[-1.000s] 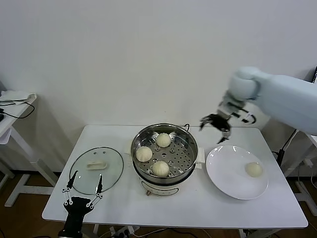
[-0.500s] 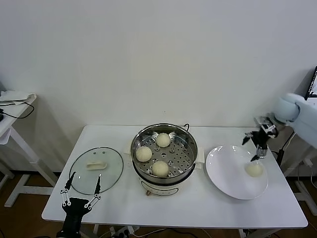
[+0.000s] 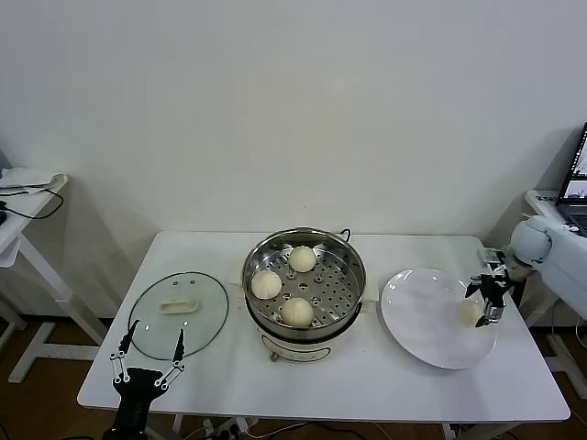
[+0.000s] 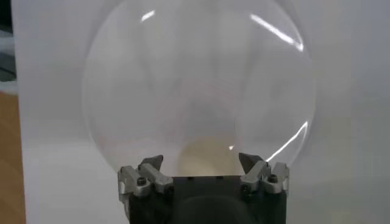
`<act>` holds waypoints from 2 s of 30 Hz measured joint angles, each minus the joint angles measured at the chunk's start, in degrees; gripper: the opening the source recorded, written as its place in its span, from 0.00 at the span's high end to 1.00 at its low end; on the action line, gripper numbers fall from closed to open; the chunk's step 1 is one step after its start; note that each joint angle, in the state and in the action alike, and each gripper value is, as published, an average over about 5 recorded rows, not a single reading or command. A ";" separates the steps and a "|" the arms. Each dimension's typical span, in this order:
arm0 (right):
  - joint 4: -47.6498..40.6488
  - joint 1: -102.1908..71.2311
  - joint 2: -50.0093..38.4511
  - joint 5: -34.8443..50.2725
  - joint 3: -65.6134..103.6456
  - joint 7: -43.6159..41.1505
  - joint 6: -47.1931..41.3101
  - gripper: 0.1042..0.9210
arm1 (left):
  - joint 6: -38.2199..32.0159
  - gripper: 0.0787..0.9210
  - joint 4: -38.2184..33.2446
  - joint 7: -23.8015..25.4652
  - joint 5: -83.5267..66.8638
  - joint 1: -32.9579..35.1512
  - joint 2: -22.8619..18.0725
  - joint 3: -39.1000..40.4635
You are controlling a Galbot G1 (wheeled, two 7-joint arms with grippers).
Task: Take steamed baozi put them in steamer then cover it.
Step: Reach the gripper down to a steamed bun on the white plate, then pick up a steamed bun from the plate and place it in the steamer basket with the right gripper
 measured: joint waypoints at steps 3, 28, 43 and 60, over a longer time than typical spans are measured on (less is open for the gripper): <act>-1.32 -0.87 0.65 -0.96 1.02 0.41 0.00 0.12 | 0.00 0.12 0.12 0.00 0.00 0.03 -0.01 0.00; -4.40 -1.59 2.73 -2.76 2.66 0.76 0.16 0.31 | 0.34 0.12 -0.07 0.02 0.01 -0.30 -0.19 -0.16; 8.79 19.98 4.55 9.49 -11.11 -8.86 -2.25 0.30 | 0.38 0.12 -0.51 0.06 0.10 -0.85 0.38 0.68; 21.35 35.63 18.61 27.55 -27.59 -4.51 -9.31 0.31 | 0.61 0.12 -1.15 -0.16 0.01 -1.38 0.50 0.39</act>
